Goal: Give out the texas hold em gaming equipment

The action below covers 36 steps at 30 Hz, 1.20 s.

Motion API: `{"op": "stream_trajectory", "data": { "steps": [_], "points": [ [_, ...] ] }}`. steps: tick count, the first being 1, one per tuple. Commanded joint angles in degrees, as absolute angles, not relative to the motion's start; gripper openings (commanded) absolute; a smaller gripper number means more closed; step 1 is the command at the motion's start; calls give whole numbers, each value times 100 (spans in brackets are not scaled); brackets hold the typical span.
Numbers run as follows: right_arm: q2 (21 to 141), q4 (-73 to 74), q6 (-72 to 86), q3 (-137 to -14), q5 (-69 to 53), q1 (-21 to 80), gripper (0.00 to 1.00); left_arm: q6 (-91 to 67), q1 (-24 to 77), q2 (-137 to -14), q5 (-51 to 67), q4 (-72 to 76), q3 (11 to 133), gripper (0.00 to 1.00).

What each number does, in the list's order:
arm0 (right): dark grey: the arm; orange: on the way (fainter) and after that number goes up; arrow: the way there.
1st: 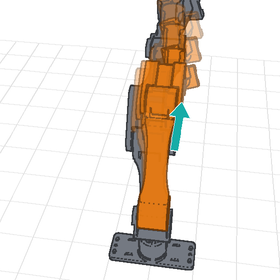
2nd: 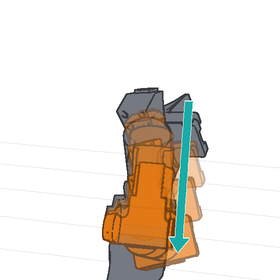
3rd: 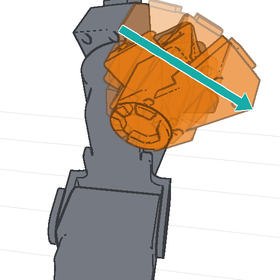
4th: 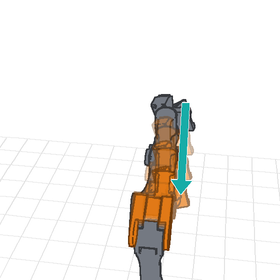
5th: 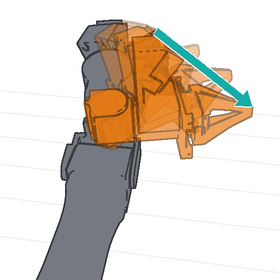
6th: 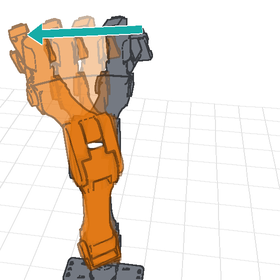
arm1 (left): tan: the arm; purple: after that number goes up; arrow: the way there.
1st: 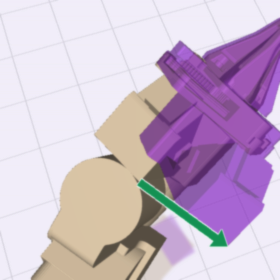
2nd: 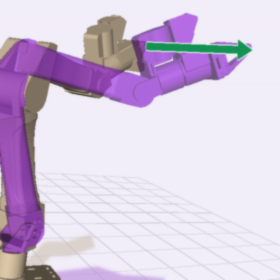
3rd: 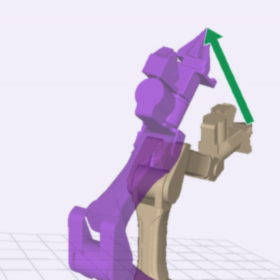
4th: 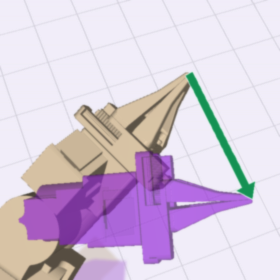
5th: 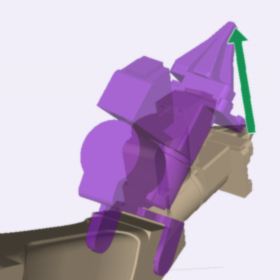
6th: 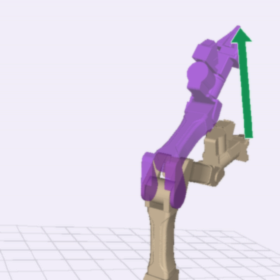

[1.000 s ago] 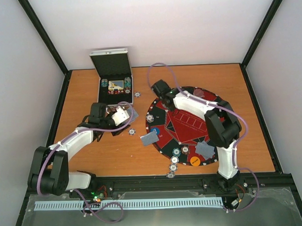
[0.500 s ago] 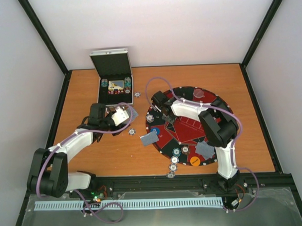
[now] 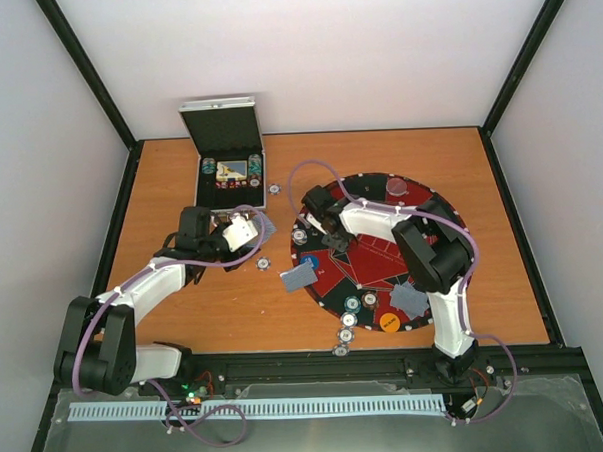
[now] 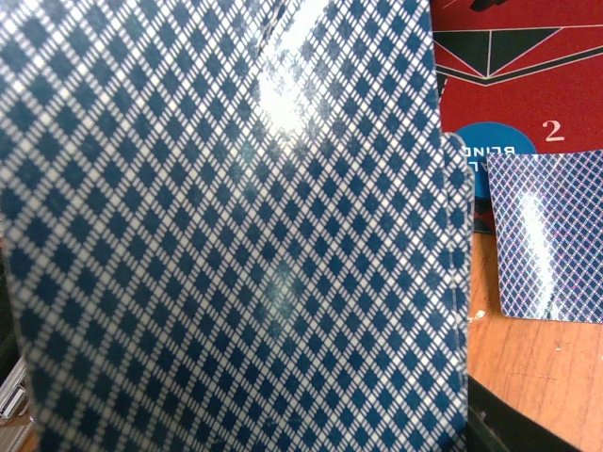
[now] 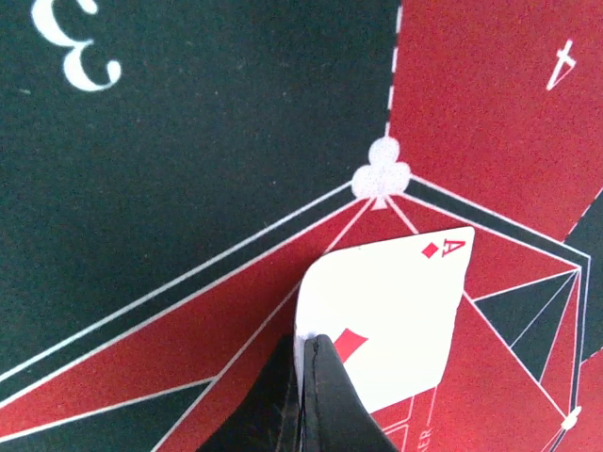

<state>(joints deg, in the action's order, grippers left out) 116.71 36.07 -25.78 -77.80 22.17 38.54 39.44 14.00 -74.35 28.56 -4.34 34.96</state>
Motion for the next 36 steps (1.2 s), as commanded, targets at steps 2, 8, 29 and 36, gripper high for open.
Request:
{"op": "stream_trajectory", "data": {
  "steps": [2,8,29,36],
  "points": [
    [11949,3678,-2598,-7905,2135,3765,3,3875,1405,-7376,2976,-261,3524,54],
    [11962,3822,-2552,-7943,2108,3770,4,3885,1406,-7424,2980,-246,3540,54],
    [10415,4087,-1773,-8320,582,3496,100,3962,1406,-7453,2957,-271,3560,54],
    [9942,2889,-1277,-8190,-3177,3305,100,3977,1406,-7428,2956,-297,3583,54]
  ]
}}
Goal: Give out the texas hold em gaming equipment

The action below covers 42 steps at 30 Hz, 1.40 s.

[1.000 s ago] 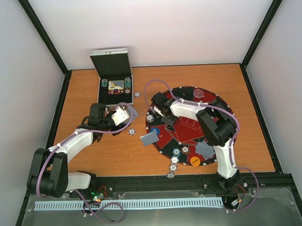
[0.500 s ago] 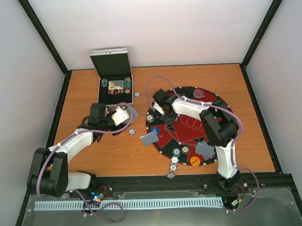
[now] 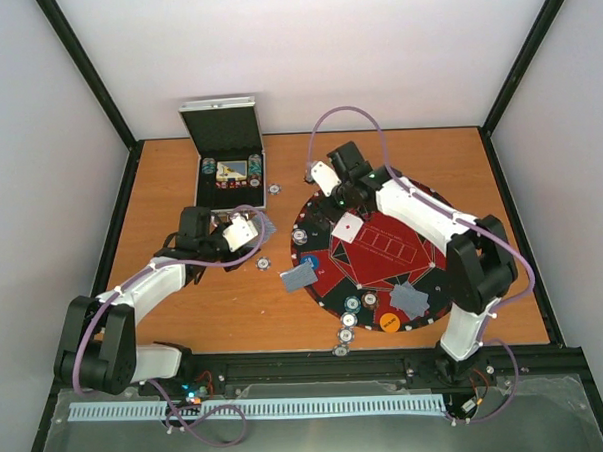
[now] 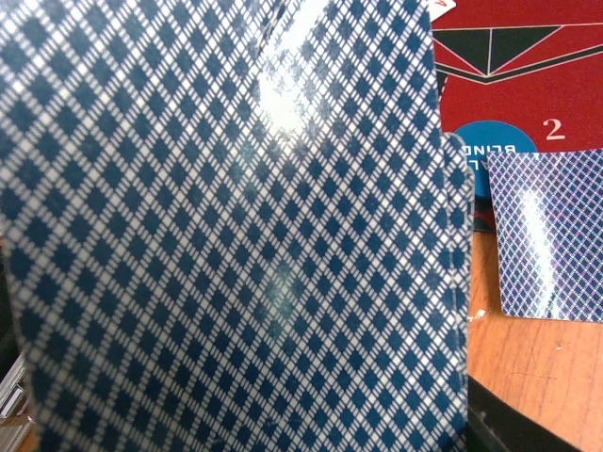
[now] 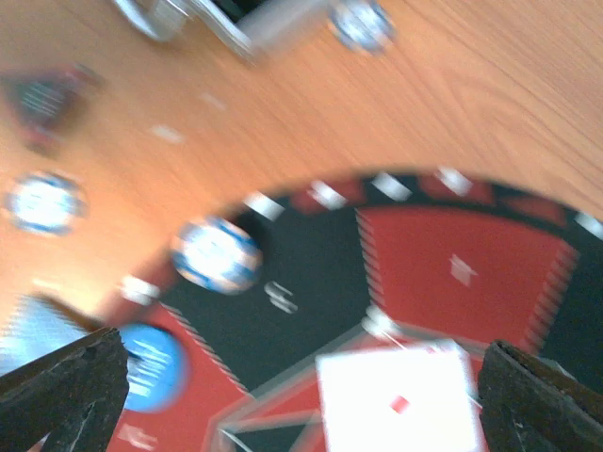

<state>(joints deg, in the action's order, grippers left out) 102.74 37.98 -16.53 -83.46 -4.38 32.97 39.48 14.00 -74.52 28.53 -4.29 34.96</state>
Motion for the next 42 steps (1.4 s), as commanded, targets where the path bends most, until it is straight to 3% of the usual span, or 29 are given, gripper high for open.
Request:
{"op": "stream_trajectory", "data": {
  "steps": [1,4,9,20,26,30,34,42],
  "points": [
    [9918,2501,-1109,-8110,-3840,3305,99,3987,1406,-7427,2954,-303,3584,54],
    [10233,1424,-139,-8119,-5111,3305,92,3988,1406,-7427,2960,-309,3580,54],
    [11347,1881,381,-9004,-5651,3305,67,4002,1406,-7400,2966,-317,3568,54],
    [11579,1675,310,-8856,-5967,3403,63,4034,1406,-7461,2966,-336,3611,54],
    [11685,1784,267,-8922,-5779,3471,51,4045,1406,-7523,2971,-343,3658,54],
    [11699,1872,186,-9000,-5810,3476,37,4048,1406,-7530,2978,-337,3657,54],
    [11808,2039,80,-9112,-5819,3506,35,4048,1406,-7545,2979,-314,3652,54],
    [11843,2127,40,-9217,-5862,3525,15,4045,1406,-7550,2979,-309,3646,54]
  ]
}}
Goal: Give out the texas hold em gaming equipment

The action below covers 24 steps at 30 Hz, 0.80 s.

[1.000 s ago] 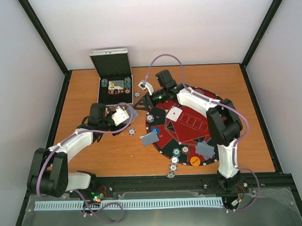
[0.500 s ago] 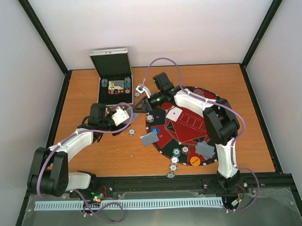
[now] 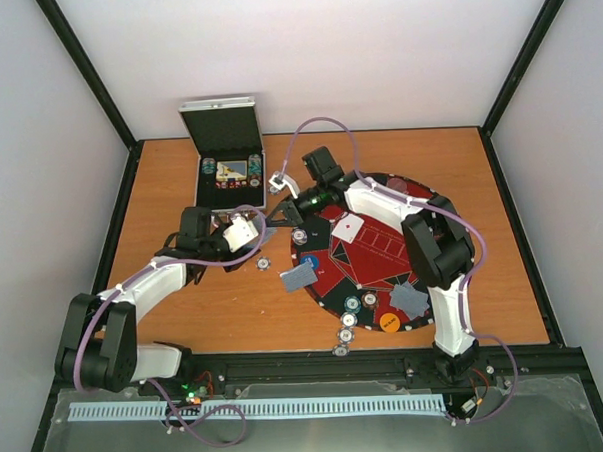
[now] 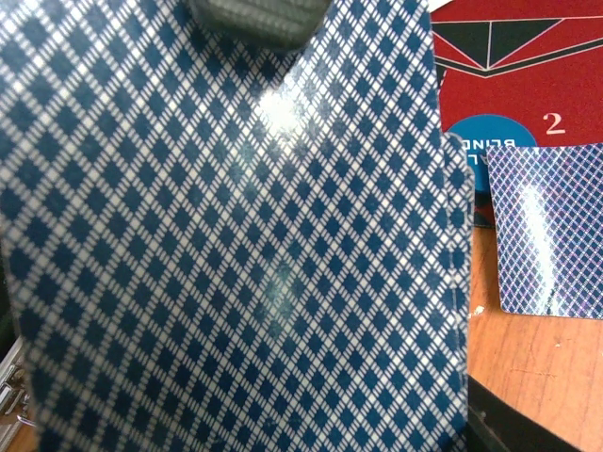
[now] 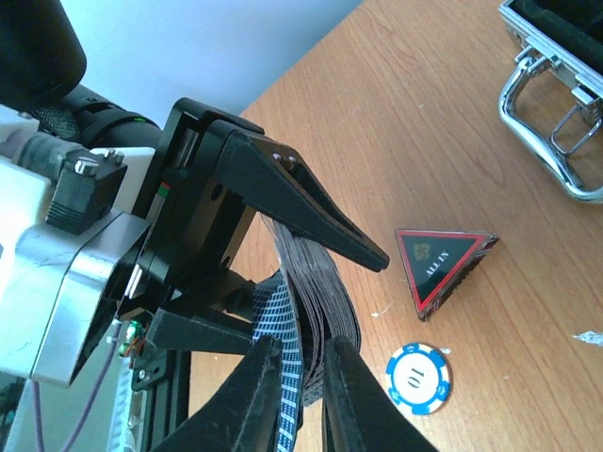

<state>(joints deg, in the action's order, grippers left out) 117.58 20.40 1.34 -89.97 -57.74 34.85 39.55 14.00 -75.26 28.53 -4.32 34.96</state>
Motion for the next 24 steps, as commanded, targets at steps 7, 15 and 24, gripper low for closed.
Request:
{"op": "stream_trajectory", "data": {
  "steps": [7,15,24],
  "points": [
    [11671,2552,-272,-9412,-5731,3476,3,4030,1406,-7516,2988,-308,3604,54],
    [11172,2894,-461,-9325,-5574,3206,3,4027,1406,-7475,2978,-312,3560,54],
    [9776,3463,-686,-9118,-3225,2563,3,4012,1404,-7460,2979,-308,3542,54]
  ]
}}
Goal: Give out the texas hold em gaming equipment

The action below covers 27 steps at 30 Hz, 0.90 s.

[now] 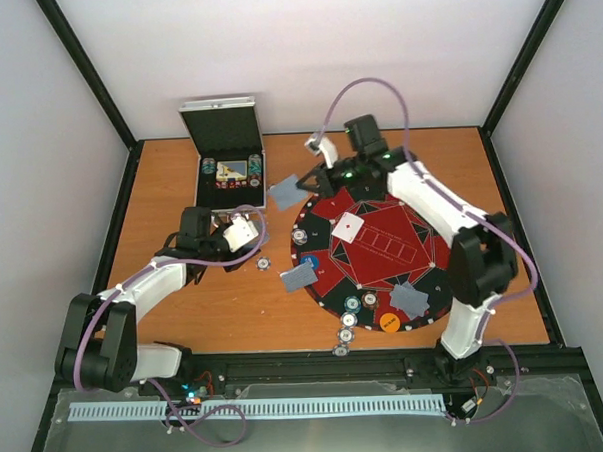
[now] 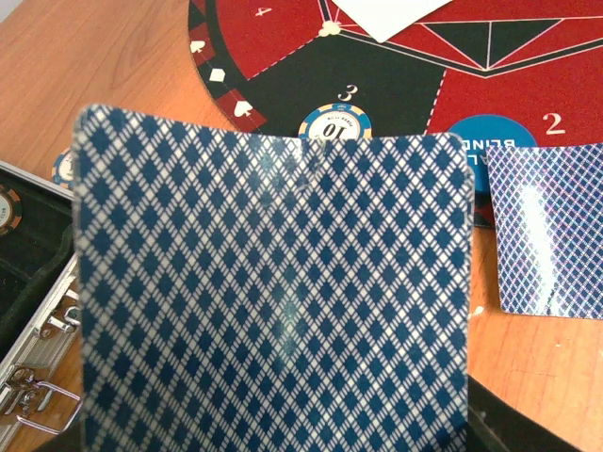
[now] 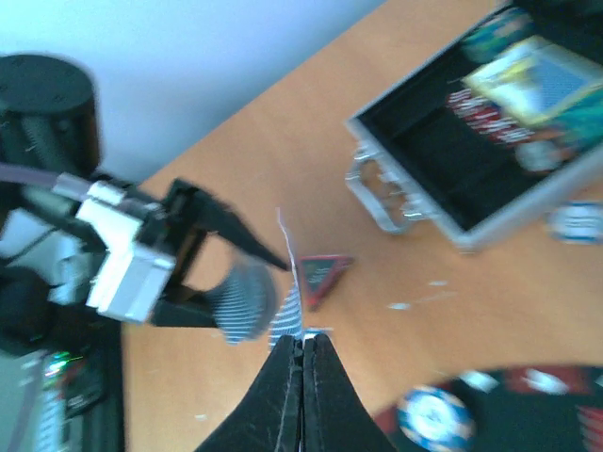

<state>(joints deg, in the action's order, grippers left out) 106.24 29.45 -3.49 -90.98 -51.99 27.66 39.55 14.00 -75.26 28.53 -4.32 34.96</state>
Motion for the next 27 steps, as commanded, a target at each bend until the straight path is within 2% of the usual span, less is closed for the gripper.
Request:
{"op": "stream_trajectory", "data": {
  "steps": [1,6,9,11,14,27],
  "points": [
    [9605,3656,-791,-9102,-2320,2566,3,4016,1402,-7468,2979,-312,3542,54],
    [8930,3917,-1607,-8460,1783,2602,3,4018,1404,-7513,3004,-259,3542,54],
    [8634,3249,-2493,-7565,3473,2724,3,4023,1406,-7555,3045,-243,3549,54],
    [8592,2745,-3223,-6960,4193,2873,3,4025,1406,-7575,3052,-243,3572,54],
    [8740,2322,-3809,-6389,4487,3140,3,4025,1406,-7592,3043,-264,3607,54],
    [9425,2189,-3851,-5661,3336,3424,3,4015,1406,-7594,3041,-263,3586,54]
  ]
}}
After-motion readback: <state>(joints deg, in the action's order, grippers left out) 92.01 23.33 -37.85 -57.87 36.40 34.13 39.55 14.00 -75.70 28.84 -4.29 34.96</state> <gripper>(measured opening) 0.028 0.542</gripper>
